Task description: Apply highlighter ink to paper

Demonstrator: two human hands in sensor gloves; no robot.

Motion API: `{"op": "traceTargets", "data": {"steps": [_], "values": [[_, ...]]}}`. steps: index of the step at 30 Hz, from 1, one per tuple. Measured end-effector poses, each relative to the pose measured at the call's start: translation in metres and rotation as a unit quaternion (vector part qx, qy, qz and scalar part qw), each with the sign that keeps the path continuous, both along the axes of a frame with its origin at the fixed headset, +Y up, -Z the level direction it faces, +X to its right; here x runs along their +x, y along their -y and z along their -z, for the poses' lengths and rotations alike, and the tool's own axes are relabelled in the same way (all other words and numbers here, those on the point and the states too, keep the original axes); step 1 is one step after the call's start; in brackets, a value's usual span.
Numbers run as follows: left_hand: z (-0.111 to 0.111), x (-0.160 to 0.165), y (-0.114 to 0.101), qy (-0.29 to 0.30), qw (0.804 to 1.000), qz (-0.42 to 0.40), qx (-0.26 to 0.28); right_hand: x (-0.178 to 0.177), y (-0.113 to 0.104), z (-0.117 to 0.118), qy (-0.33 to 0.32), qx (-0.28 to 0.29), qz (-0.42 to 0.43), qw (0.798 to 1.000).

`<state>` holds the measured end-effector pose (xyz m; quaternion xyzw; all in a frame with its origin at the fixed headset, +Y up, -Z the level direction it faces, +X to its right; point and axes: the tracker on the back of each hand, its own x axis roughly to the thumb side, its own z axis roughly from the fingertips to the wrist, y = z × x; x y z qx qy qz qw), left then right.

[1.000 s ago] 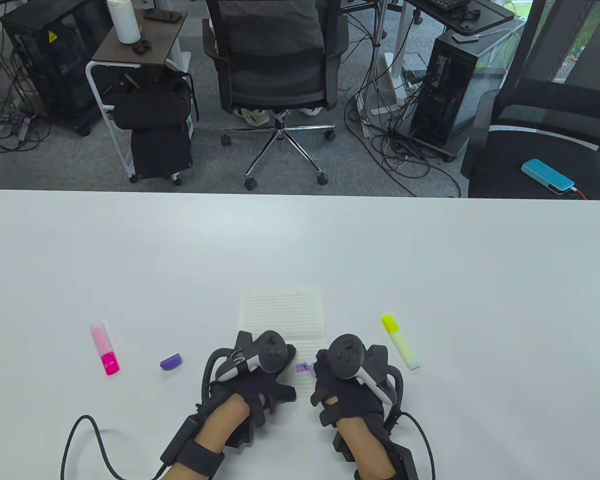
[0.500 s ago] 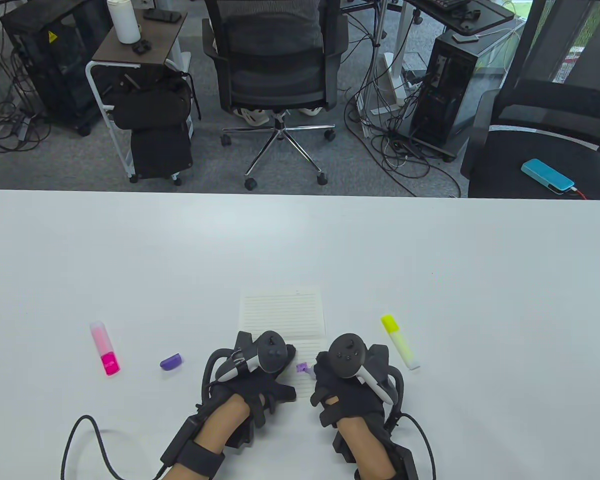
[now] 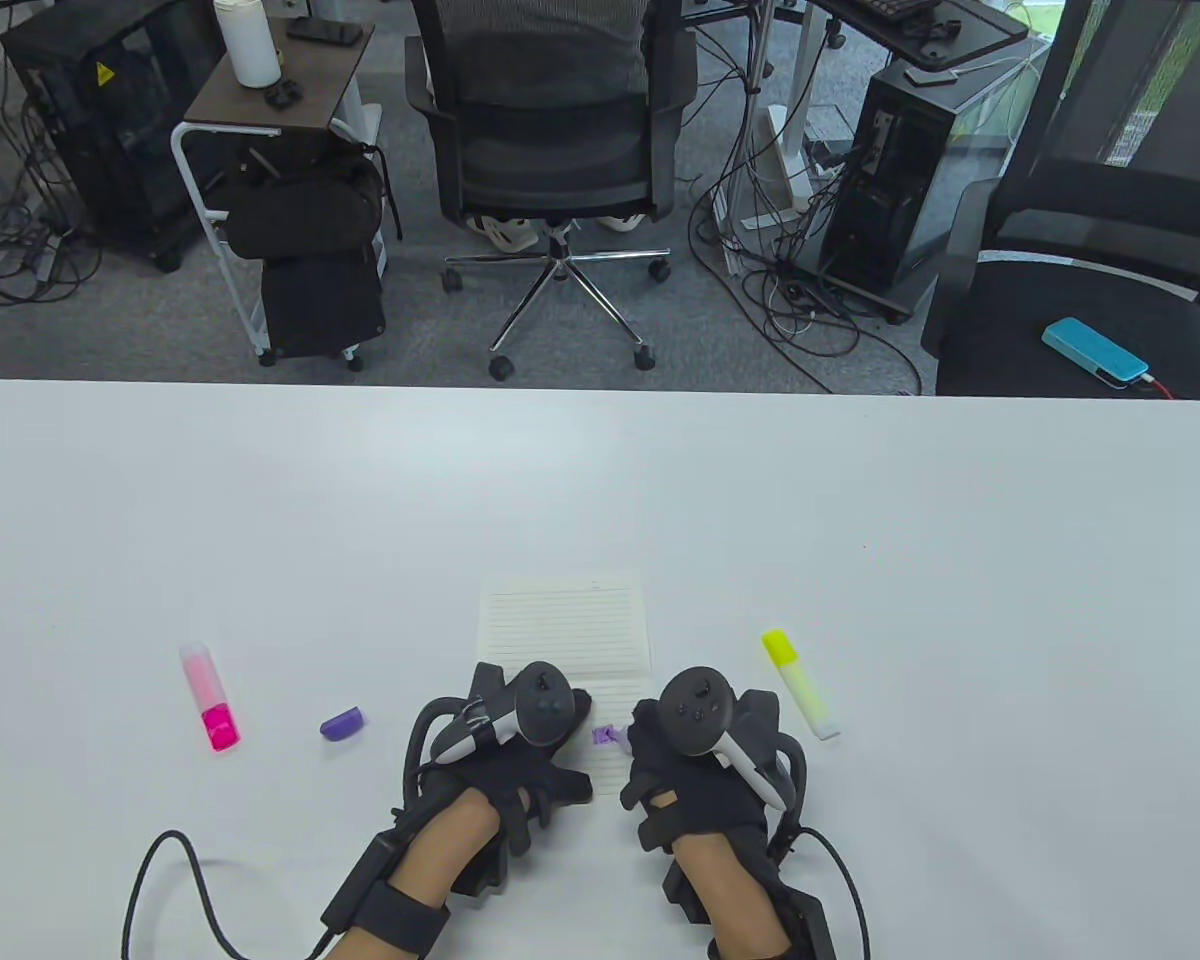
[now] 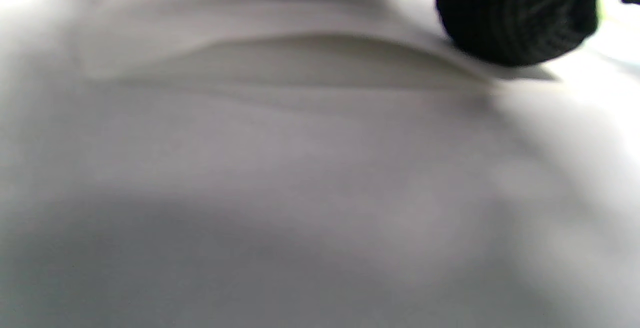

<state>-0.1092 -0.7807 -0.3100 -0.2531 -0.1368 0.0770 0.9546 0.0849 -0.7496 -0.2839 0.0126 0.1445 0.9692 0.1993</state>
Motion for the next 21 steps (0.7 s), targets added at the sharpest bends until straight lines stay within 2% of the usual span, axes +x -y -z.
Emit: {"op": "traceTargets", "data": {"steps": [21], "values": [[-0.0005, -0.0005, 0.0006, -0.003, 1.0, -0.003, 0.001, 0.0036, 0.0001, 0.0011, -0.001, -0.031, 0.026, 0.999]]}}
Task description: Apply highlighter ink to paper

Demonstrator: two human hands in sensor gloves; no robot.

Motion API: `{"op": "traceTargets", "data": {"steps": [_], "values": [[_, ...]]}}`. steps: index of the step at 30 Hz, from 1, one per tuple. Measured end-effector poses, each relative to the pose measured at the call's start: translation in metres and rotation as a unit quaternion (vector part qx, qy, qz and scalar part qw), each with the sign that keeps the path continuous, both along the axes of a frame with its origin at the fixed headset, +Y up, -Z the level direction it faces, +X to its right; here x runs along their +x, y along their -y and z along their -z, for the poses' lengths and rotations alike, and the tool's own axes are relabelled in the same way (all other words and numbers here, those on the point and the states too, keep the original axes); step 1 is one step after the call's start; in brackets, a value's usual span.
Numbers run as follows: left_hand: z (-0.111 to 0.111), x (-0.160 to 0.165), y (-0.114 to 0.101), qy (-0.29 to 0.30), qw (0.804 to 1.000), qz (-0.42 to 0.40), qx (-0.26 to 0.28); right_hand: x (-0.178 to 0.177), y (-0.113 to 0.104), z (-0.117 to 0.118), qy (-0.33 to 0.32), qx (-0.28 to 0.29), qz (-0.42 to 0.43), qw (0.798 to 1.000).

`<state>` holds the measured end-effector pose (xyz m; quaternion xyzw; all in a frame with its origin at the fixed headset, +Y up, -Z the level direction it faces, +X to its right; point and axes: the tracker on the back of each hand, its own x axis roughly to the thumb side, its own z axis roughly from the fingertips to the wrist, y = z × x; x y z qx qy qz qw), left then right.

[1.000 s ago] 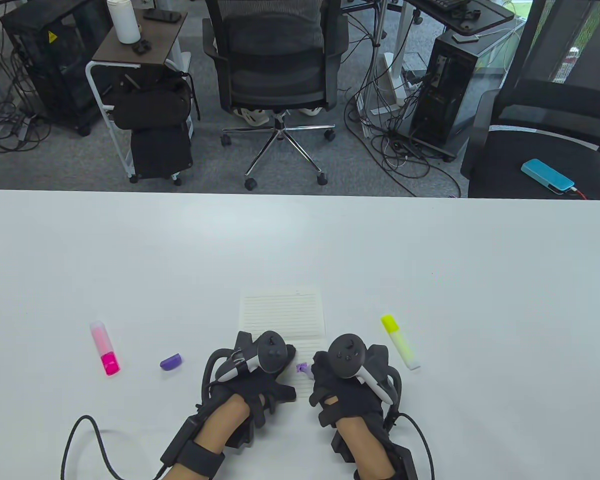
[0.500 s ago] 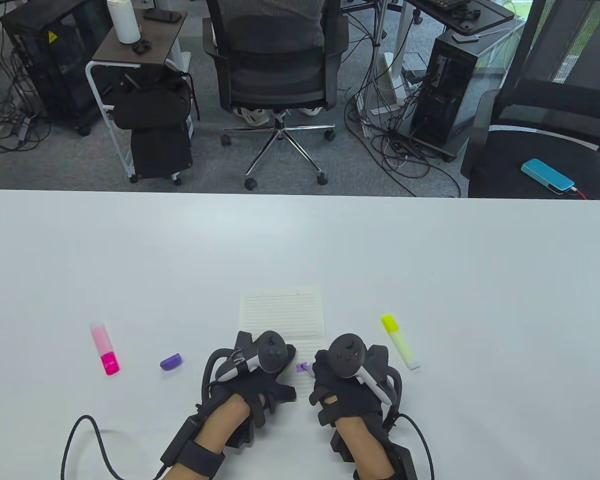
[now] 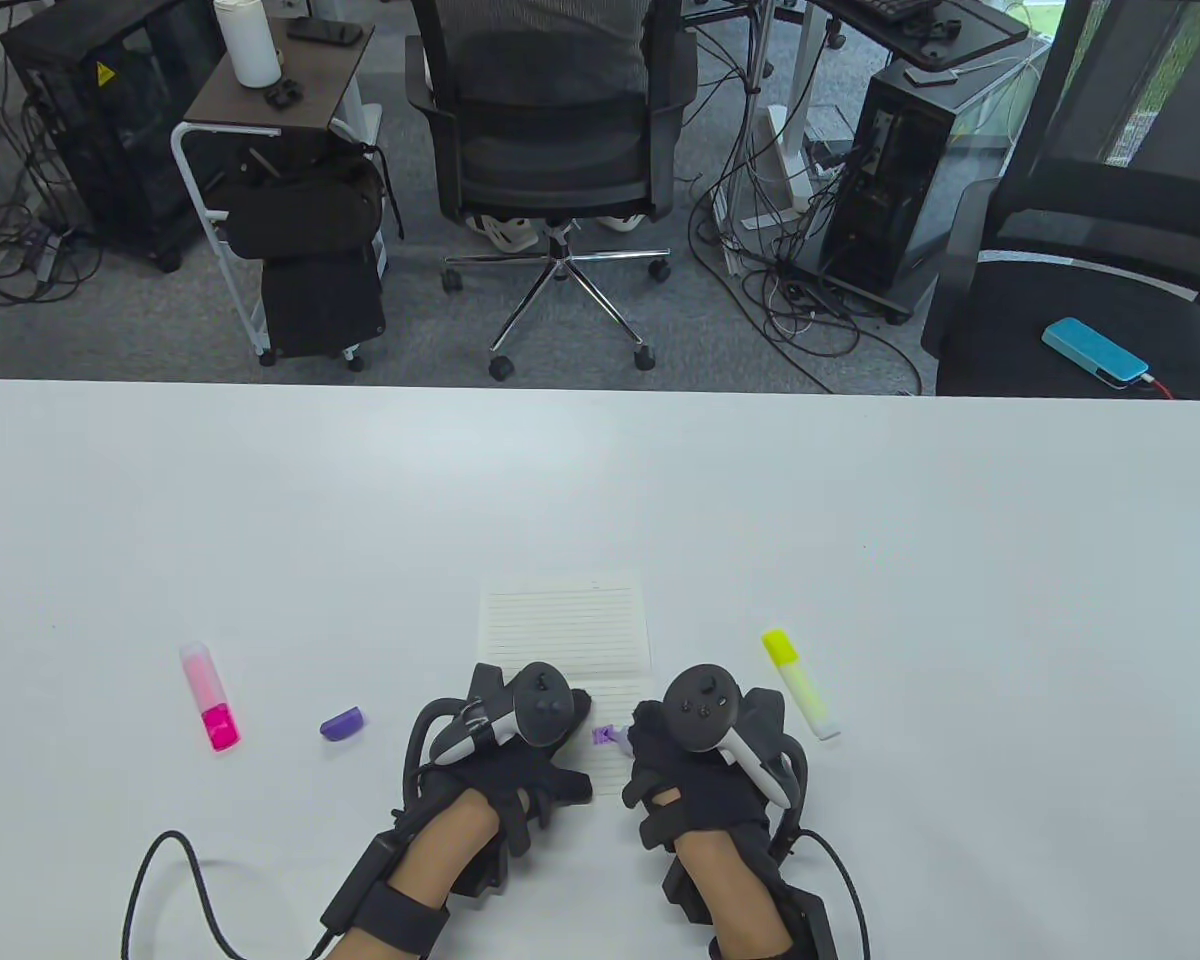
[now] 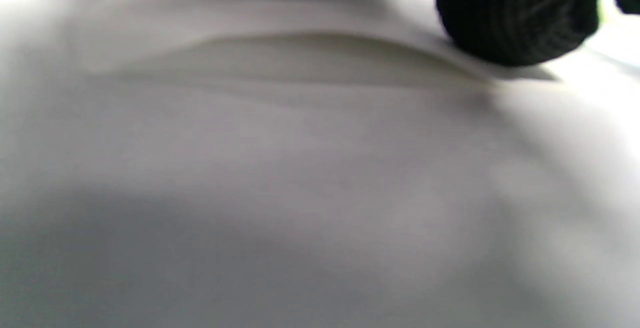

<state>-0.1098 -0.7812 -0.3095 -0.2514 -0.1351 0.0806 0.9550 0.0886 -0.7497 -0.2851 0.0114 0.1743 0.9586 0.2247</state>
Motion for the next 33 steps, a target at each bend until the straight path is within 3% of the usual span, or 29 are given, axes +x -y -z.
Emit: {"op": "traceTargets", "data": {"steps": [33], "values": [[0.0005, -0.0002, 0.0007, -0.001, 1.0, -0.001, -0.001, 0.0053, 0.0012, 0.0001, 0.009, 0.0, 0.012, 1.0]]}}
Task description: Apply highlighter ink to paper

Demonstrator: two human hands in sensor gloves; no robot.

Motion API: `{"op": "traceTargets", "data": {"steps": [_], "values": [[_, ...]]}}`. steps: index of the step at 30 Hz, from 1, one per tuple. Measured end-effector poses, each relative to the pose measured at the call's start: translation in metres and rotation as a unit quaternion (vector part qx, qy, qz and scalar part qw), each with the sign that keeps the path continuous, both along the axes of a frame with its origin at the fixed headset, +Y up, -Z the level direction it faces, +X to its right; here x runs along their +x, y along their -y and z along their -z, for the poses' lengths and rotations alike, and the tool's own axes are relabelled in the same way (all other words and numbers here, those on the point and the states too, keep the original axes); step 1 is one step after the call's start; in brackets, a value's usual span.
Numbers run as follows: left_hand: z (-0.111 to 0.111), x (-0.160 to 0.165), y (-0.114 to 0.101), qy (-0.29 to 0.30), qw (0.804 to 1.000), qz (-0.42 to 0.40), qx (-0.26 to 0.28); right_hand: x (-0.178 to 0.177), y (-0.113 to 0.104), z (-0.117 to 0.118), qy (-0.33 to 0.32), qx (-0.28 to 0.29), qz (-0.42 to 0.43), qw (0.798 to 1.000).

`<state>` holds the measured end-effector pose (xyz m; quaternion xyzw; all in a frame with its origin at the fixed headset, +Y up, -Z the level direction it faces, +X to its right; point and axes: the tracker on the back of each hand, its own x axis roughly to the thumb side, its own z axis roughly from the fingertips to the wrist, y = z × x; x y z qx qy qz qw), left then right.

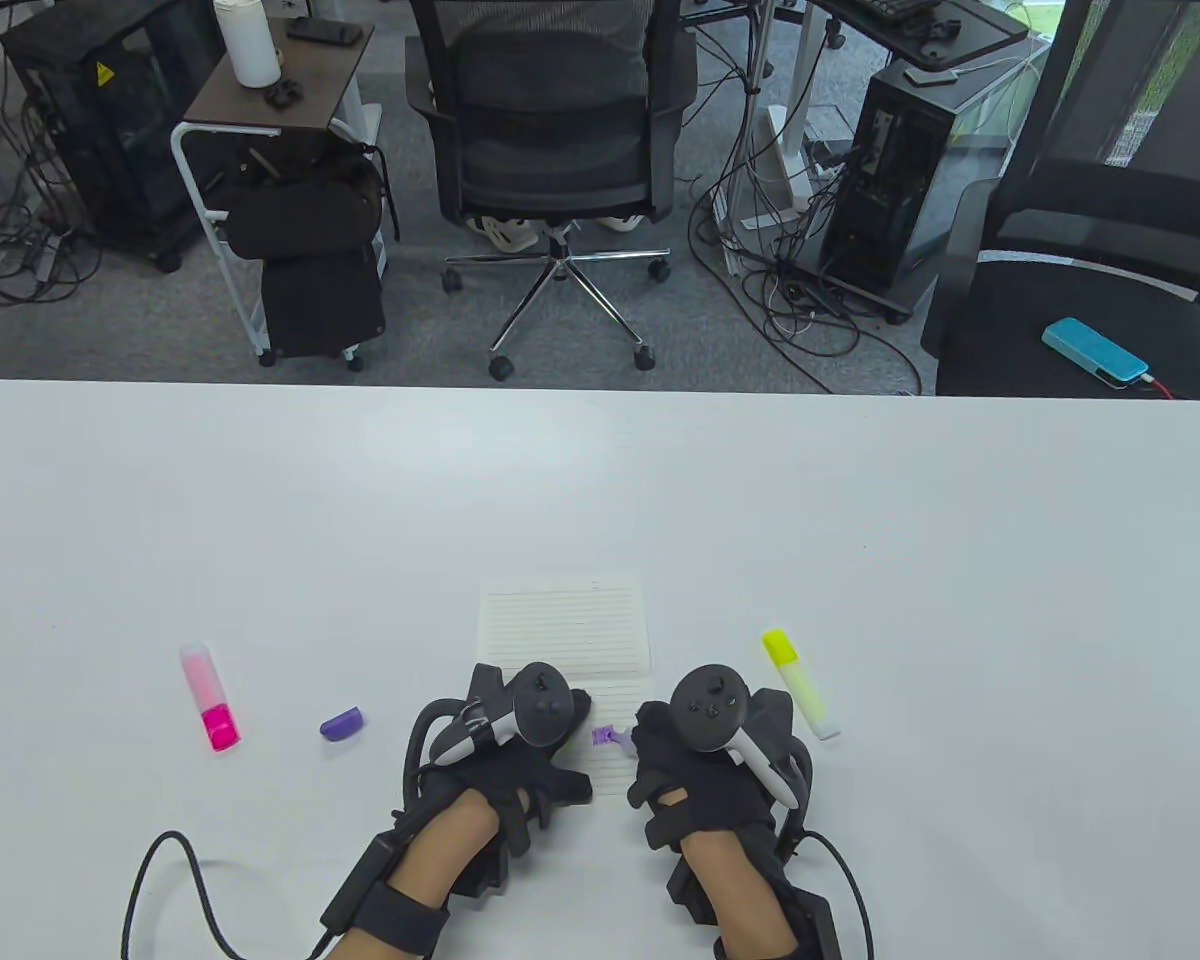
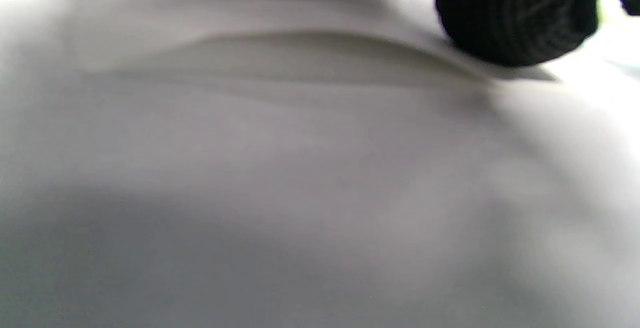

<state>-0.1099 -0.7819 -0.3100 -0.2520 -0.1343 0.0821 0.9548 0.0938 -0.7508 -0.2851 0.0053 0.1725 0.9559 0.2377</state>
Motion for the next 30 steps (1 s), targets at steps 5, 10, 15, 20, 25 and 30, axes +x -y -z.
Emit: {"op": "traceTargets", "data": {"steps": [5, 10, 15, 20, 25, 30], "values": [[-0.0001, 0.0, 0.0, 0.0, 1.0, 0.0, 0.0, 0.0001, 0.0002, -0.0001, 0.0, 0.0, 0.0, 1.0], [0.0, 0.0001, 0.0001, 0.0, 1.0, 0.0, 0.0, 0.0006, 0.0002, -0.0003, -0.007, -0.008, 0.004, 1.0], [0.0002, 0.0002, -0.0001, 0.001, 1.0, 0.002, -0.001, 0.0005, 0.0012, 0.0012, -0.003, 0.001, 0.003, 1.0], [0.0003, 0.0002, -0.0003, 0.001, 1.0, 0.003, -0.002, 0.0018, 0.0007, 0.0015, -0.01, -0.015, 0.007, 1.0], [0.0004, 0.0001, -0.0003, 0.002, 1.0, 0.002, -0.001, 0.0022, 0.0016, 0.002, -0.004, -0.006, 0.008, 1.0], [0.0003, 0.0001, -0.0003, 0.003, 1.0, 0.002, -0.001, 0.0016, 0.0019, 0.002, -0.005, -0.001, 0.008, 1.0]]}}
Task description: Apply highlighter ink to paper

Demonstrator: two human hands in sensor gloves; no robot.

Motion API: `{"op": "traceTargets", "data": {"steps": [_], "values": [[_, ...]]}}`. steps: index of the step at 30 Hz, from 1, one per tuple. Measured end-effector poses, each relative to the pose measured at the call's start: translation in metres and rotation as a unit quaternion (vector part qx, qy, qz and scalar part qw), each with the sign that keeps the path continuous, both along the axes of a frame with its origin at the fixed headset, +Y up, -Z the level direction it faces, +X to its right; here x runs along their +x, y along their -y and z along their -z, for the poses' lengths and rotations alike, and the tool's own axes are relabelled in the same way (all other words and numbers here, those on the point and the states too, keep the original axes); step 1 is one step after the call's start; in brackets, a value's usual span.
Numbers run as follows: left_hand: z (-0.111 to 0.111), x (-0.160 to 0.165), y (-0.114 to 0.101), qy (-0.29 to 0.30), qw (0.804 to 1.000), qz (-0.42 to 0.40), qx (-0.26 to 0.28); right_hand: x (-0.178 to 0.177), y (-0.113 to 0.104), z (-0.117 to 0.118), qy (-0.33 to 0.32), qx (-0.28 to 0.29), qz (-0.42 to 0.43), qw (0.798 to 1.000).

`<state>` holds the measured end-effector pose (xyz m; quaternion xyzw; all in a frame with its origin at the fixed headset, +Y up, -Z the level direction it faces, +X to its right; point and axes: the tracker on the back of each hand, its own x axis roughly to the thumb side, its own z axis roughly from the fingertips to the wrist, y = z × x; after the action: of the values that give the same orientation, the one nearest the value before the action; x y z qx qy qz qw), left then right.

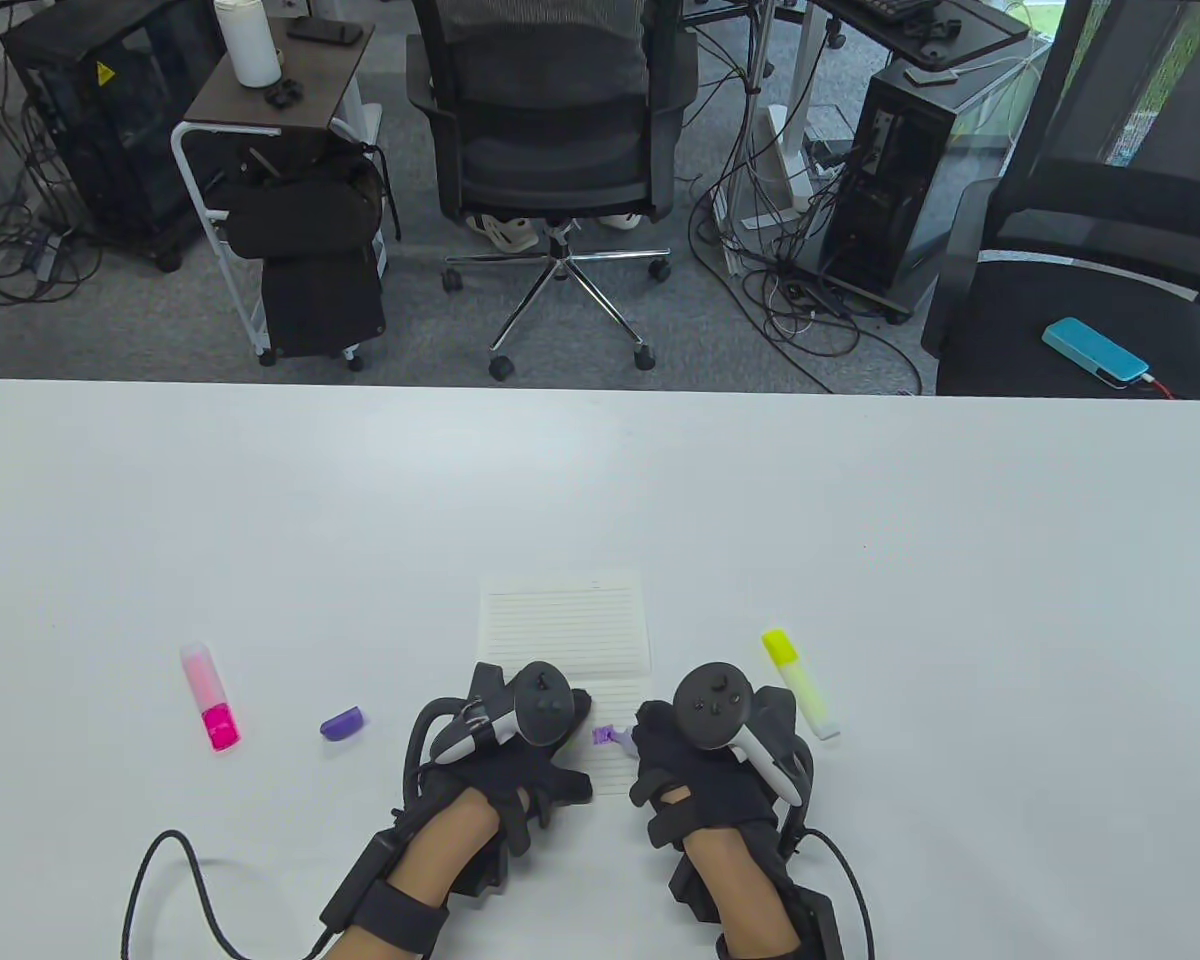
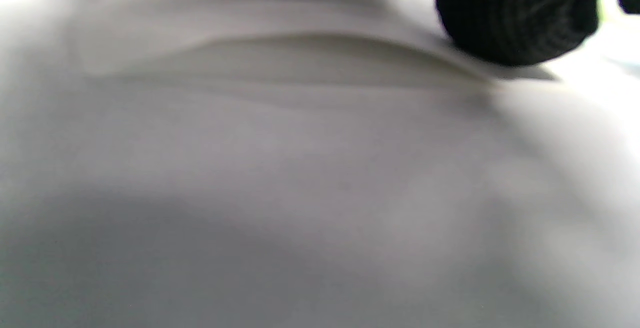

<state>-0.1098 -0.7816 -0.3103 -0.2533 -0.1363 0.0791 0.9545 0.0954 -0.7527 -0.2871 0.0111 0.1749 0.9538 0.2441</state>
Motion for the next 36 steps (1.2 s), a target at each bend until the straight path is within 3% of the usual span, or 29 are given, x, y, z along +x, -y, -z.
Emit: {"op": "traceTargets", "data": {"steps": [5, 10, 14, 18, 21, 26, 29, 36], "values": [[0.0, 0.0, 0.0, 0.0, 1.0, 0.0, 0.0, -0.002, 0.0, -0.001, -0.009, -0.012, 0.008, 1.0], [0.0, 0.0, 0.0, 0.0, 1.0, 0.0, 0.0, -0.005, 0.002, 0.001, 0.001, 0.016, 0.0, 1.0], [0.0, 0.0, 0.0, 0.0, 1.0, 0.0, 0.0, -0.001, -0.001, 0.0, -0.007, -0.008, -0.004, 1.0], [0.0, 0.0, 0.0, 0.0, 1.0, 0.0, 0.0, -0.002, 0.001, 0.001, 0.005, 0.013, -0.003, 1.0], [0.0, 0.0, 0.0, 0.0, 1.0, 0.0, 0.001, 0.0, -0.002, 0.0, -0.002, -0.013, -0.002, 1.0], [0.0, 0.0, 0.0, 0.0, 1.0, 0.0, 0.001, 0.0, 0.0, 0.001, 0.008, 0.012, -0.005, 1.0], [0.0, 0.0, 0.0, 0.001, 1.0, 0.001, 0.001, 0.002, -0.002, 0.001, 0.0, -0.017, 0.001, 1.0], [-0.002, 0.0, 0.0, 0.004, 1.0, 0.005, 0.004, 0.011, -0.01, -0.003, 0.025, 0.059, 0.073, 0.995]]}}
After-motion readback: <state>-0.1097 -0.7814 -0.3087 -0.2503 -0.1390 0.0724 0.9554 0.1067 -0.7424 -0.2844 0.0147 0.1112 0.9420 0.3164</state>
